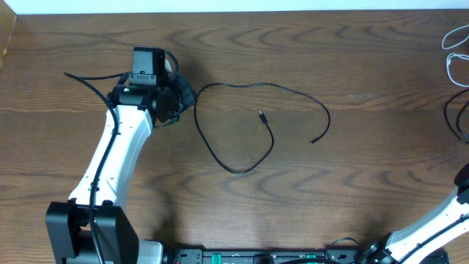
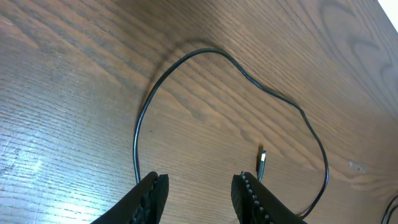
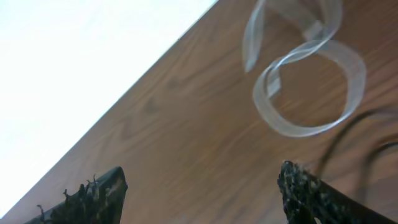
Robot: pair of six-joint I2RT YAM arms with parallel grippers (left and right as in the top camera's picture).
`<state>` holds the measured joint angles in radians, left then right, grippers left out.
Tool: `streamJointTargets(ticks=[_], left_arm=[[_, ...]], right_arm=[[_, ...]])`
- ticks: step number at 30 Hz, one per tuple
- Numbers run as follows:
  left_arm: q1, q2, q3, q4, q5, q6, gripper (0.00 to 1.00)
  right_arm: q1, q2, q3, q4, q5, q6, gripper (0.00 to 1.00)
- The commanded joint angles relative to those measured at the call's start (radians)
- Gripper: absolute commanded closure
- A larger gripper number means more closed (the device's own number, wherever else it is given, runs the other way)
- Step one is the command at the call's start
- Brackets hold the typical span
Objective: Untangle cables
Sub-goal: 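Pull the black cable to the upper right edge with the right gripper, then bring the right gripper to the blue-tipped USB plug and grasp it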
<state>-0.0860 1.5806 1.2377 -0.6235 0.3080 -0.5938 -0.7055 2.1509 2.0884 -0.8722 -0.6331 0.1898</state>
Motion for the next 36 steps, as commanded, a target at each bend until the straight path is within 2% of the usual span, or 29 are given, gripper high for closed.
streamJointTargets(ticks=[1,6,15,21,27,36], left_arm=[[-0.002,0.0,0.01,0.0,-0.014,0.017,0.61],[-0.004,0.0,0.01,0.004,-0.015,0.017,0.61],[-0.004,0.0,0.01,-0.005,-0.099,0.018,0.61],[-0.003,0.0,0.01,-0.021,-0.205,0.017,0.61],[-0.002,0.0,0.01,-0.061,-0.277,0.018,0.6],[0.014,0.001,0.01,-0.072,-0.275,0.013,0.61]], right_arm=[[0.071,-0.013,0.004,-0.069,-0.17,-0.105,0.23],[0.233,-0.013,0.004,-0.211,-0.097,-0.247,0.22],[0.602,-0.012,-0.019,-0.291,0.225,-0.259,0.23],[0.821,-0.01,-0.151,-0.224,0.389,-0.259,0.31],[0.965,-0.01,-0.286,-0.157,0.35,-0.258,0.39],[1.13,-0.01,-0.407,-0.042,0.397,-0.239,0.44]])
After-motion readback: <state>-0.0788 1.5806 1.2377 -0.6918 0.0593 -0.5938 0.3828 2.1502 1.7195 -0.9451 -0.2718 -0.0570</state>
